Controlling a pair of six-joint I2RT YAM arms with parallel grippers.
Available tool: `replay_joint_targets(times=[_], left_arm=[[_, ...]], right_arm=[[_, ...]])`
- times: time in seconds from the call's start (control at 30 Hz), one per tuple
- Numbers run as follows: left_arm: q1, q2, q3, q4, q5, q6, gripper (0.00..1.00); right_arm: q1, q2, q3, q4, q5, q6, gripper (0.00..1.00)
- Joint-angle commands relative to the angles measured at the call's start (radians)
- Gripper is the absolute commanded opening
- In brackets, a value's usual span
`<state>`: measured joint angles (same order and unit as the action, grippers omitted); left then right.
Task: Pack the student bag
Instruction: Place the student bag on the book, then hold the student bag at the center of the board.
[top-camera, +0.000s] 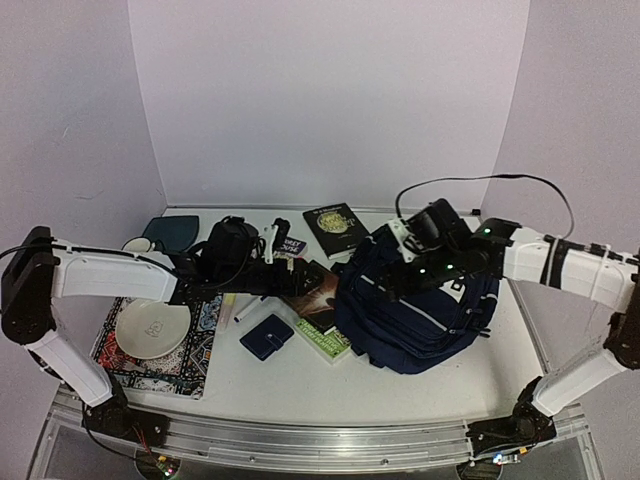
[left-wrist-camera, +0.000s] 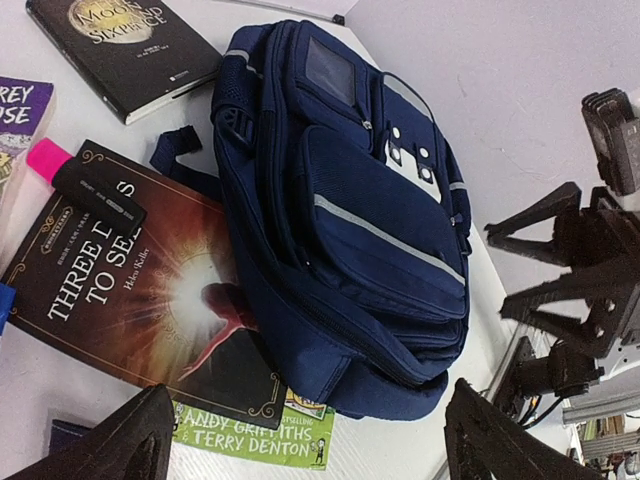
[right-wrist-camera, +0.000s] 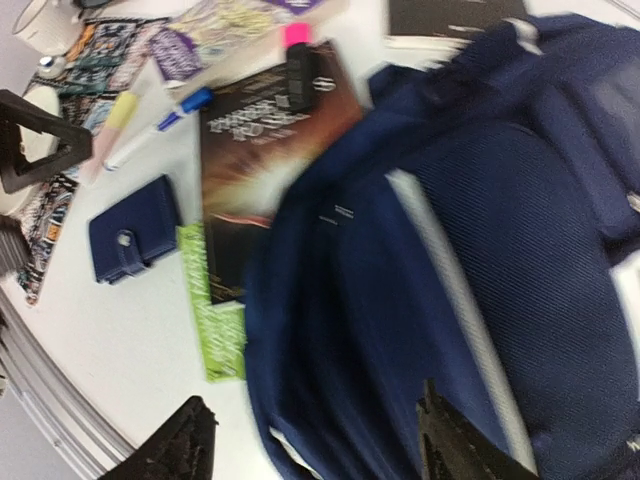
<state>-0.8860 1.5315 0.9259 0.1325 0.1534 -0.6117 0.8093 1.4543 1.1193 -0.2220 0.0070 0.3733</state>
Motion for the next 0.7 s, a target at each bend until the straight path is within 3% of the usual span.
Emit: replay_joint_targets(times=[0.0,0.23,0.5,0.67], left_arm=[[-0.016,0.075,0.088,0.041,-0.001,-0.006,0.95],[-0.035,0.176,0.15,0.041,0.036,-0.008,0.94],[-0.059,0.242,0.2,0.042,0.051,-0.012,0.94],[-0.064,0.262,0.199,0.042,0.053,-0.017,0.93]], right_arm=[[-0.116,-0.152,-0.142,-0.104,0.035,-0.039,0.74],[-0.176,-0.208,-0.269,-0.101,-0.033,-0.094,0.79],[-0.179,-0.174,-0.342,-0.111,0.149,-0.083,0.93],[-0.177,-0.092,-0.348,-0.089,0.078,-0.114,0.98]])
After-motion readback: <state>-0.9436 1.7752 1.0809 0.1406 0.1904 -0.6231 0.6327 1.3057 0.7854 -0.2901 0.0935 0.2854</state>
